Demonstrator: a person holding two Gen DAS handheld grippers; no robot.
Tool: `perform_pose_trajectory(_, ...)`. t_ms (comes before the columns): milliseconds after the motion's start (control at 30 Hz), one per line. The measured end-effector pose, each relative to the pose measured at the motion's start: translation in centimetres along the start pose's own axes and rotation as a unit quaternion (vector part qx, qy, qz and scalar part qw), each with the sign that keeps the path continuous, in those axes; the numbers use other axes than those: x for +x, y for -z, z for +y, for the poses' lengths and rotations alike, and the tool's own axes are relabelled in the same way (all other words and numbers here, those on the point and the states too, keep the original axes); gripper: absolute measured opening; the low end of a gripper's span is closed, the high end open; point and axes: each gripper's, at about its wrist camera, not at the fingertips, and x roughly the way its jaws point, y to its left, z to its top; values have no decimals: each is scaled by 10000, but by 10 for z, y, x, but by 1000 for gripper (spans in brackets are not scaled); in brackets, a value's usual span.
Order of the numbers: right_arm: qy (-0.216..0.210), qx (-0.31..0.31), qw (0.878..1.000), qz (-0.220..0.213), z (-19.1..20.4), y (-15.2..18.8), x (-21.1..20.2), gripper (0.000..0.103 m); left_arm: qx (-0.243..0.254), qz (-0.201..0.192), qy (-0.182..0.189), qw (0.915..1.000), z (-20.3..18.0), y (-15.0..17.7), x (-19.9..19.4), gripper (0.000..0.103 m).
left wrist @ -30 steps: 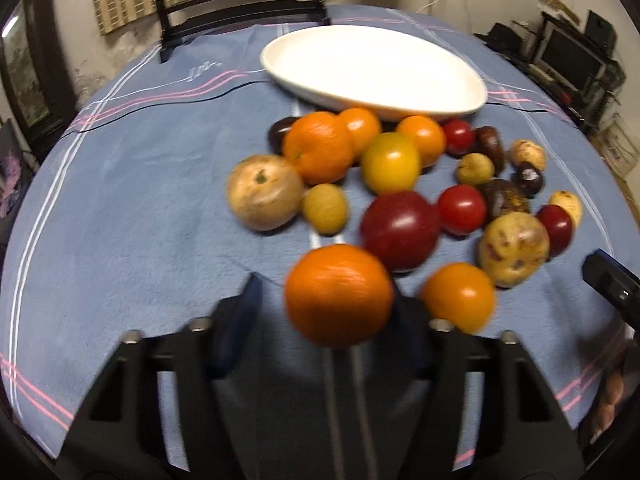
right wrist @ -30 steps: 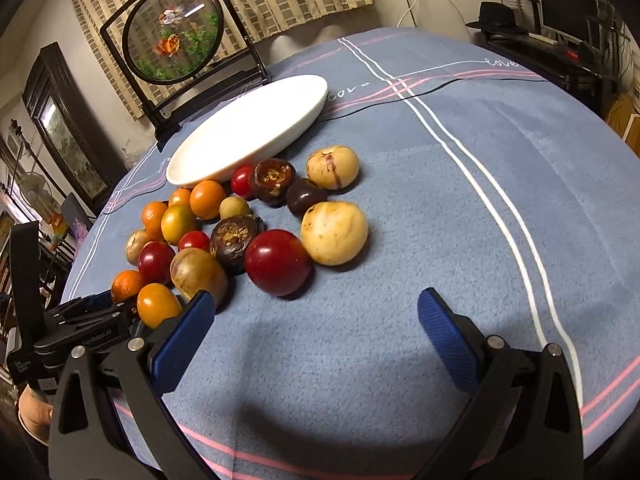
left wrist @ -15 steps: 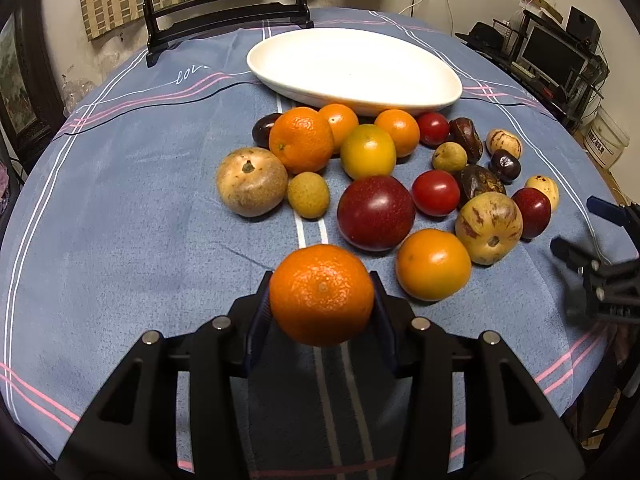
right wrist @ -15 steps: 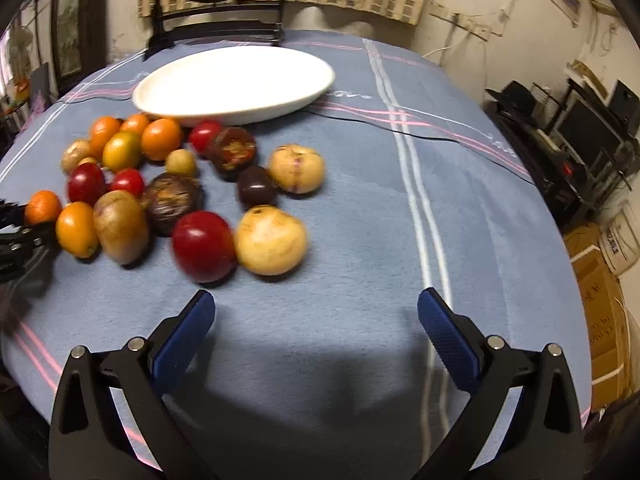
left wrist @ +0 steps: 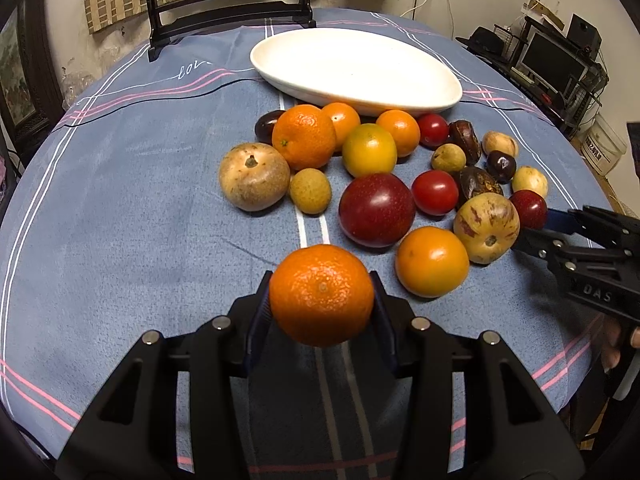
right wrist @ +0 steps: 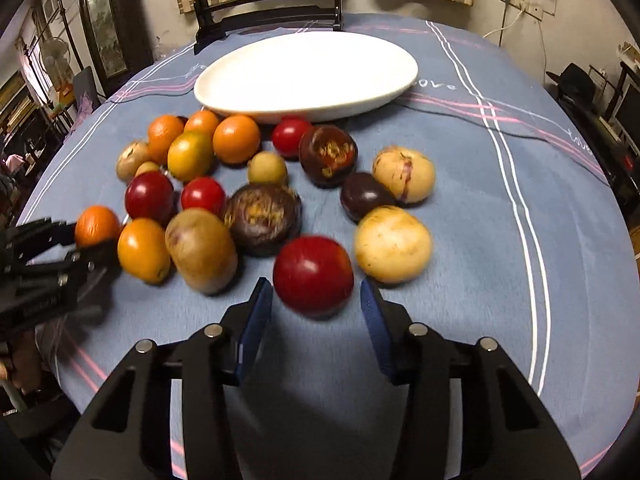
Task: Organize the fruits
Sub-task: 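Carry the orange to the plate with the left tool while the right tool places a red plum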
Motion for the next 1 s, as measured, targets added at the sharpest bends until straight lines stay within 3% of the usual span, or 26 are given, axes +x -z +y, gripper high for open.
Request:
perform_pose_trajectory(67,79,-23,10000,-34,3,-2,2,39,11,0,-2,10000,0,0,0,46)
perform_pose_trajectory(300,-101,121,9998,-128,-3,2,-14,38,25,-150,66,9999,4,-4,-11,46)
perform_pose_trajectory(500,-653,315,9959,-546,-17,-5,-43,38,219,-411,69,9989,5,-25,-29,46)
perform_pose_trajectory(633,-579,198,9935,-956,-18,-48,-55,38,626,-838,-142,9944,-6,-67,-44,46)
perform_pose_trajectory(767,-525,46,9944,-912,-17,-108,-34,38,817,-941,-209,9920,-14,-117,-34,46)
perform_pose_trajectory(867,-284,54,9979,-578,-23,-149,6,38,639,-666,-280,9953,-8,-170,4,46)
perform_pose_trajectory(1000,-13,286,9996,-4,-34,-192,70,38,404,-117,-491,9979,4,-213,73,46)
